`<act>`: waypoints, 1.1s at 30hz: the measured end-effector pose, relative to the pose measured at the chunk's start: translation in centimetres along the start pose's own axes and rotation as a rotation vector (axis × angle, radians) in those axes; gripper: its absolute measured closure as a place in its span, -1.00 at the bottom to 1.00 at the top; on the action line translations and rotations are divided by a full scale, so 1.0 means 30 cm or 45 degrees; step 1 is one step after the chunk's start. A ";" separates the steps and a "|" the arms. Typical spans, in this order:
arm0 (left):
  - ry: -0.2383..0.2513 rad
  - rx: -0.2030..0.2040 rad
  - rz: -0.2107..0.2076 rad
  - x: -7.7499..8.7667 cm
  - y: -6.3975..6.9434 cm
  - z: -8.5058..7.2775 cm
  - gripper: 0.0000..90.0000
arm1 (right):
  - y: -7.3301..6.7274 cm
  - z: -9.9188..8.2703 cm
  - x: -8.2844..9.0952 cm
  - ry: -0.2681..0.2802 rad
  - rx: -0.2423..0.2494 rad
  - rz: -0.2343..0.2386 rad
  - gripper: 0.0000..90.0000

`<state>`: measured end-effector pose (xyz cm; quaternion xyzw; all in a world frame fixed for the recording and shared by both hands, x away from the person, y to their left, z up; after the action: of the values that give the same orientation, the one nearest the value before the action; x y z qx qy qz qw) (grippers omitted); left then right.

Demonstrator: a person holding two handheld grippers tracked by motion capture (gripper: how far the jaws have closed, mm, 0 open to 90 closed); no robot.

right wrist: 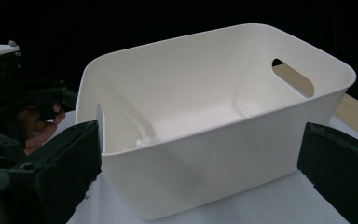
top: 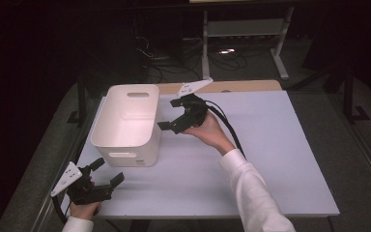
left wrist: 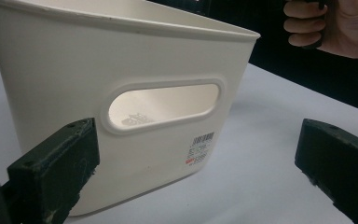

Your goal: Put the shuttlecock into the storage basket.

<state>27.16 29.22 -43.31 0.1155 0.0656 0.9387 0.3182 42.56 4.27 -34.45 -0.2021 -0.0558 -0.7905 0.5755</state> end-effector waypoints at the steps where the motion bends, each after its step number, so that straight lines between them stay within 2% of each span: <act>1: 0.000 0.001 0.001 -0.001 0.000 0.000 -1.00 | 0.002 -0.005 0.007 0.004 -0.006 0.001 -1.00; 6: -0.002 -0.007 -0.004 0.000 0.001 0.001 -1.00 | 0.015 -0.029 0.037 0.030 -0.020 -0.001 -1.00; 7: 0.015 0.017 -0.006 -0.004 0.006 0.003 -1.00 | 0.016 -0.032 0.042 0.034 -0.022 -0.008 -1.00; 10: -0.003 -0.016 -0.008 -0.004 0.001 0.000 -1.00 | 0.017 -0.044 0.061 0.032 -0.029 -0.019 -1.00; 18: -0.004 -0.017 -0.012 -0.004 0.002 0.000 -1.00 | 0.017 -0.072 0.113 0.053 -0.020 -0.041 -1.00; 20: 0.009 -0.004 -0.019 -0.007 0.006 0.003 -1.00 | 0.019 -0.074 0.128 0.076 0.012 -0.051 -1.00; 33: -0.006 -0.006 -0.015 -0.006 0.006 0.000 -1.00 | 0.014 -0.115 0.191 0.093 0.003 -0.077 -1.00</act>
<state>27.20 28.96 -43.29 0.1167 0.0633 0.9366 0.3243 40.60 -2.05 -35.45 -0.1706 -0.0417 -0.8143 0.5532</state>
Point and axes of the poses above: each handheld gripper's, and its own axes: x roughly backward along the jaws, z roughly out of its top, y roughly to its right, the point moved 6 cm from there along -x, roughly forward along the jaws, and after that the axes turned 1 degree about y, right-handed, at the moved point
